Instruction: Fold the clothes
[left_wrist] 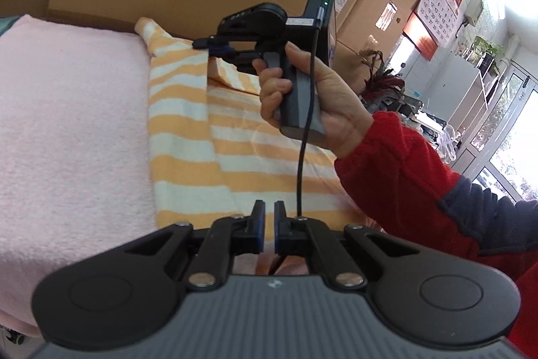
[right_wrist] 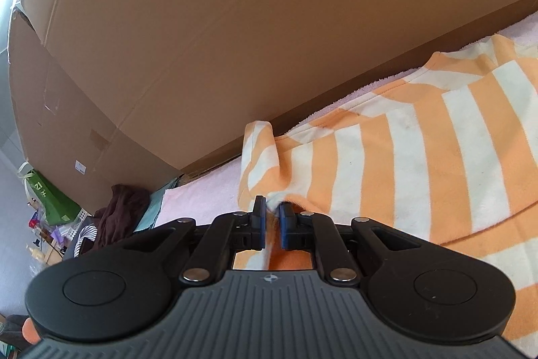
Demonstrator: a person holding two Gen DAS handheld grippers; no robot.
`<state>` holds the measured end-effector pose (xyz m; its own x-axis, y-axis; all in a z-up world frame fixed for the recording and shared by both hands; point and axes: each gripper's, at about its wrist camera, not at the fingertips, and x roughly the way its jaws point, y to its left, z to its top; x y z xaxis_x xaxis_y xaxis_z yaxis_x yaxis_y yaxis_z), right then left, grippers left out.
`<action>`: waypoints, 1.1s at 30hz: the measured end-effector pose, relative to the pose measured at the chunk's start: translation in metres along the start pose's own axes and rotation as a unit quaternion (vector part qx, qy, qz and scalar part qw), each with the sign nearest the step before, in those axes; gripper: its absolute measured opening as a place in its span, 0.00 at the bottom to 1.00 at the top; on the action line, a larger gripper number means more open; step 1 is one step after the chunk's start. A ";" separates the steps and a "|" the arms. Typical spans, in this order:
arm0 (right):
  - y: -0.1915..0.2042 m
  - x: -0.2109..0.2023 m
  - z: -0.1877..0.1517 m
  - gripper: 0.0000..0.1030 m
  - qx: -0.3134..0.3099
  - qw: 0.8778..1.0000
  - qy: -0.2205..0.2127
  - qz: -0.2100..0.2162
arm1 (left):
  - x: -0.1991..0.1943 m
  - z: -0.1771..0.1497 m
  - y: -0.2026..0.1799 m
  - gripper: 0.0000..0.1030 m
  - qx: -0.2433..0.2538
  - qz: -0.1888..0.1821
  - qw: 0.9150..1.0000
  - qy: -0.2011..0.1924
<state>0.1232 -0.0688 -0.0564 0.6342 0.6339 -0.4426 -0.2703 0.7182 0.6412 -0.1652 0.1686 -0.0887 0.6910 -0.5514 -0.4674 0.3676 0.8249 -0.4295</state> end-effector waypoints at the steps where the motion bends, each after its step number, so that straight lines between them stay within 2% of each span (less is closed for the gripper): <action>1: -0.001 0.001 0.000 0.09 -0.001 1.000 0.001 -0.001 | 0.004 -0.001 -0.002 0.00 0.006 0.003 1.000 0.006; 4: -0.003 0.010 -0.002 0.13 -0.006 1.000 0.018 -0.015 | -0.001 -0.002 -0.004 0.00 0.029 0.021 0.999 0.016; 5: -0.003 0.011 -0.004 0.18 -0.007 0.999 0.024 -0.027 | -0.006 -0.003 -0.004 0.00 0.038 0.029 0.999 0.016; 7: -0.013 0.004 -0.007 0.17 -0.003 0.999 0.027 -0.028 | -0.015 -0.004 -0.004 0.04 0.056 0.043 0.997 0.015; 8: -0.018 -0.002 -0.008 0.17 0.001 0.999 0.027 -0.021 | -0.019 -0.005 -0.005 0.07 0.065 0.051 0.996 0.014; 9: -0.020 -0.006 -0.009 0.19 0.008 0.999 0.031 -0.016 | -0.024 -0.005 -0.001 0.18 0.067 0.060 0.996 0.016; 10: -0.020 -0.012 -0.011 0.20 0.014 0.999 0.033 -0.010 | -0.027 -0.006 0.005 0.22 0.063 0.073 0.995 0.018; 11: -0.021 -0.017 -0.013 0.22 0.019 0.999 0.035 -0.004 | -0.029 -0.006 0.010 0.22 0.057 0.077 0.995 0.020; 14: -0.021 -0.036 -0.023 0.40 0.022 0.999 0.040 0.016 | -0.032 -0.008 0.020 0.22 0.039 0.078 0.996 0.018; 18: -0.017 -0.050 -0.047 0.40 0.040 0.994 0.067 0.081 | -0.026 -0.011 0.012 0.21 0.059 0.068 0.996 0.019; 20: -0.012 -0.054 -0.060 0.39 0.029 0.992 0.079 0.099 | -0.022 -0.011 0.006 0.21 0.066 0.058 0.996 0.024; 22: -0.008 -0.056 -0.072 0.39 0.014 0.991 0.090 0.094 | -0.019 -0.012 0.006 0.21 0.064 0.052 0.996 0.028; 24: -0.007 -0.062 -0.079 0.33 0.002 0.993 0.087 0.085 | -0.018 -0.014 0.005 0.22 0.068 0.051 0.996 0.035; 26: -0.006 -0.071 -0.084 0.36 -0.009 0.994 0.078 0.082 | -0.022 -0.013 0.005 0.22 0.071 0.054 0.996 0.031; 28: -0.006 -0.081 -0.088 0.35 -0.010 0.991 0.083 0.106 | -0.025 -0.011 0.007 0.29 0.070 0.058 0.996 0.024; 32: -0.001 -0.089 -0.107 0.35 -0.034 0.983 0.110 0.142 | -0.021 -0.010 0.015 0.31 0.054 0.046 0.997 0.010; 33: 0.000 -0.090 -0.113 0.26 -0.045 0.982 0.117 0.144 | -0.020 -0.010 0.013 0.33 0.057 0.042 0.997 0.012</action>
<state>-0.0160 -0.0932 -0.0874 0.3403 0.8556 -0.3901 -0.4844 0.5151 0.7071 -0.1807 0.1892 -0.0927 0.7083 -0.4809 -0.5168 0.3785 0.8766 -0.2970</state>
